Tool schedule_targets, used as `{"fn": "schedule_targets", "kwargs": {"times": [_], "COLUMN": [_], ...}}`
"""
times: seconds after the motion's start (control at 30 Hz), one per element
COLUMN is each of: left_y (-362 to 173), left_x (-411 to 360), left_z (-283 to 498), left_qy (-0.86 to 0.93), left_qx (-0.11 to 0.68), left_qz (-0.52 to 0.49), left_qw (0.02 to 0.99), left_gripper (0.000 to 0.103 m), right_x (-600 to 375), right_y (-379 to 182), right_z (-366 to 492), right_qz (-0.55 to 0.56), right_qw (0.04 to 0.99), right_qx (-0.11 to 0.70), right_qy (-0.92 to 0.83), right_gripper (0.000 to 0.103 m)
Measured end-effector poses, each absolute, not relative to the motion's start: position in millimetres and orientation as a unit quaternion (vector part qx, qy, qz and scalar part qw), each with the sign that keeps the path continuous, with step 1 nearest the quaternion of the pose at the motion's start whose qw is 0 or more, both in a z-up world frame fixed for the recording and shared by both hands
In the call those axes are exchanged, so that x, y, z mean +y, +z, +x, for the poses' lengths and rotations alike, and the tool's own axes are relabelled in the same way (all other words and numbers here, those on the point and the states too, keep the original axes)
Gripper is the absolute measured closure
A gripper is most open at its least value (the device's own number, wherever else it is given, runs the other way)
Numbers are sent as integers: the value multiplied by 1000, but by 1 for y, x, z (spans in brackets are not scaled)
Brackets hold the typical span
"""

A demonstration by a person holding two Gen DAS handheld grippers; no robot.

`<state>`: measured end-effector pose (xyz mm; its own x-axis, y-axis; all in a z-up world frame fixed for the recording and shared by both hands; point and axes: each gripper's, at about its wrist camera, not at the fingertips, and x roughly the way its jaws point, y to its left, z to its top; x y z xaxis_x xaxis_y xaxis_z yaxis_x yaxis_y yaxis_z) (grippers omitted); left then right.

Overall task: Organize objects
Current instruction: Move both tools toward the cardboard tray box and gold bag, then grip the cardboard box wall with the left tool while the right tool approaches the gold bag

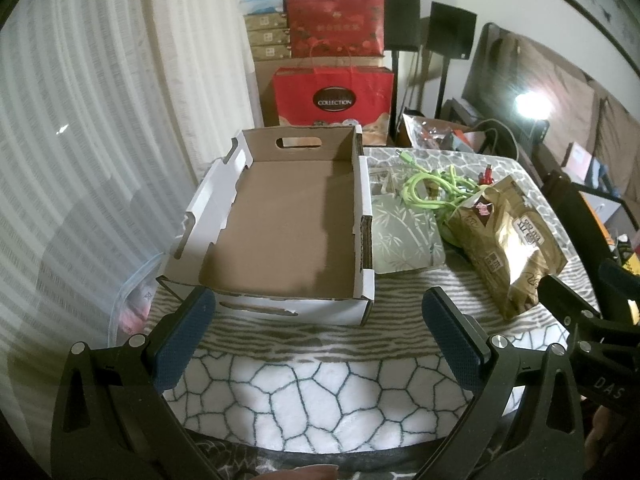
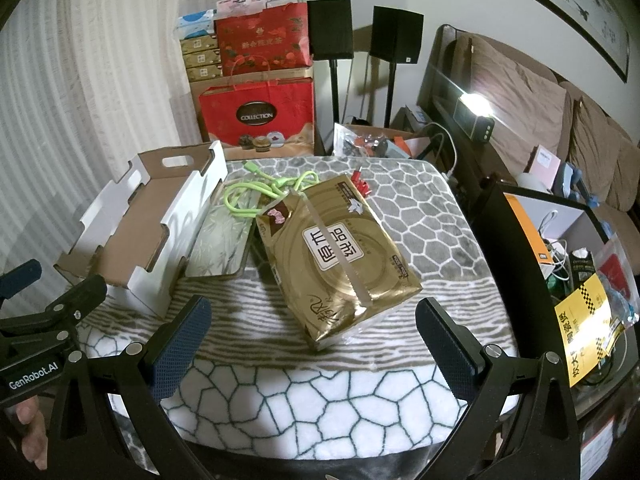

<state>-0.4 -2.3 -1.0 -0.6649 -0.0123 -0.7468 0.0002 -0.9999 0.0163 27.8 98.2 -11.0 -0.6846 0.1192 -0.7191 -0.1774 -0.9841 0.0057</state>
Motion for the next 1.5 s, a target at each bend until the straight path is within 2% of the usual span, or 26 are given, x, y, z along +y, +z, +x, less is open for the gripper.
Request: {"fn": "schedule_targets", "kwargs": {"times": [0.83,1.2,1.5], "left_y": [1,11,-11], "left_x": [-9,-58,-106], "left_z": [-8,-48,-90], "left_qy": [-914,-920,-909], "left_qx": [-15,-20,-8], "left_qz": [404,390,414], "left_qw": [4,31,44], "left_gripper": [0,0,0], "right_x": [98,108,121], "right_y": [-10,-9,-13], "right_z": [25,19,9], "right_qz": [-388,-392,-401], "right_qw": [82,86,79], "right_qx": [35,39,46], "right_qy": [917,915,912], "right_gripper": [0,0,0]}}
